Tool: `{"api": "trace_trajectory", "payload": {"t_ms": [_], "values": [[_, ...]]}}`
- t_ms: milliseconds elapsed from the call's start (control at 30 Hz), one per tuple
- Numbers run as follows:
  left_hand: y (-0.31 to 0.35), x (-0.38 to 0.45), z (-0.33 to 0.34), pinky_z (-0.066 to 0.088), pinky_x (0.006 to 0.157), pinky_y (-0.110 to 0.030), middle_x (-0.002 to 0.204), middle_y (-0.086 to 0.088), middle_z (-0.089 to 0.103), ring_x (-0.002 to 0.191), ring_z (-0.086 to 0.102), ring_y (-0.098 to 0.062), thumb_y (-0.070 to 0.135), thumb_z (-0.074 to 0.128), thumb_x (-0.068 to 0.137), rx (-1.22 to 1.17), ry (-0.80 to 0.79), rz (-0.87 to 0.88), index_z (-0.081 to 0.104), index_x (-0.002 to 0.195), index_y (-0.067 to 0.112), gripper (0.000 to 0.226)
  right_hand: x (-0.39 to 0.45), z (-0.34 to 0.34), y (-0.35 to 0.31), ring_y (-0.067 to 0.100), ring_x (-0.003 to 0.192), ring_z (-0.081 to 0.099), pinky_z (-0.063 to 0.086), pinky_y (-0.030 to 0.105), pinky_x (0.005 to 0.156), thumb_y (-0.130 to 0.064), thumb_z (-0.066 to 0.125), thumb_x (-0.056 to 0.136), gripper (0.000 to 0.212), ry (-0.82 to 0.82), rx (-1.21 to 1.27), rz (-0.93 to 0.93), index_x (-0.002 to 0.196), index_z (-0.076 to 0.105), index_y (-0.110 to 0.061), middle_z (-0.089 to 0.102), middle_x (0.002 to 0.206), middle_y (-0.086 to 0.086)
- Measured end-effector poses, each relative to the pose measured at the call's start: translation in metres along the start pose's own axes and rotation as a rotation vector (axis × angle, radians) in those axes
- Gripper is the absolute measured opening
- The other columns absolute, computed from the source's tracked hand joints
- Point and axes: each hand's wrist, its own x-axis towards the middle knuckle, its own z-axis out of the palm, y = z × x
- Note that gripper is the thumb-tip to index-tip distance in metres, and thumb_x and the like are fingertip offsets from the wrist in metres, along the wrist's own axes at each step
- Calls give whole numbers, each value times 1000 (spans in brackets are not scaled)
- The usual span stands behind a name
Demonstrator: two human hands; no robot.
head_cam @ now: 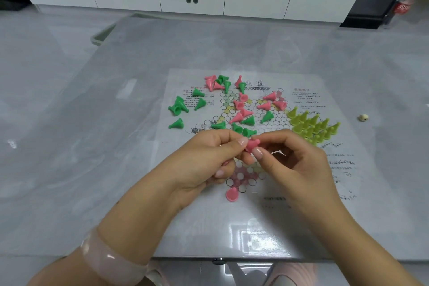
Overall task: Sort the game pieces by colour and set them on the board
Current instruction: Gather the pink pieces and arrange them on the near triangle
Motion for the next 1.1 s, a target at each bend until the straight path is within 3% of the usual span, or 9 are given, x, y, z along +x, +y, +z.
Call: {"api": "trace_trajectory", "payload": {"t_ms": [167,267,433,567,767,1100], "values": [[0,3,-4,27,36,-13,60,6,60,38,36,-3,15,50,91,54,122,-17,62,82,14,15,0,-7,-1,9,75,60,48,17,63,-20,64,79,10,-7,-313,-144,86,66,-26,63,83,-12],[4,8,-16,27,36,-14,61,-2,53,41,40,-6,3,45,87,-160,246,-63,61,87,7,16,-2,-11,2,9,71,60,48,18,60,-11,67,80,15,-77,-357,-96,84,64,-26,63,81,-11],[9,6,-30,33,35,-16,58,-7,51,42,41,-11,-5,40,66,-446,179,-129,54,89,2,28,-7,-11,9,0,75,57,41,8,63,-17,65,80,13,-309,-490,-3,84,64,-29,63,75,-17],[11,5,-33,36,37,-18,64,-10,51,45,42,-12,-11,37,54,-490,173,-143,53,88,2,40,-6,-14,11,4,78,54,38,8,66,-18,68,78,14,-340,-492,17,81,65,-32,59,84,-12],[9,6,-27,32,32,-16,70,-13,48,46,41,-13,-18,29,77,-331,222,-116,48,88,3,30,-6,-14,15,-1,79,50,37,9,67,-24,69,77,11,-401,-548,-4,84,67,-32,55,88,-16],[8,5,-23,27,30,-14,74,-12,55,36,36,-5,-1,42,92,-189,177,-99,47,87,5,9,-7,-15,15,-1,77,49,36,8,66,-25,68,78,8,-423,-550,-18,84,67,-30,55,88,-15]]}}
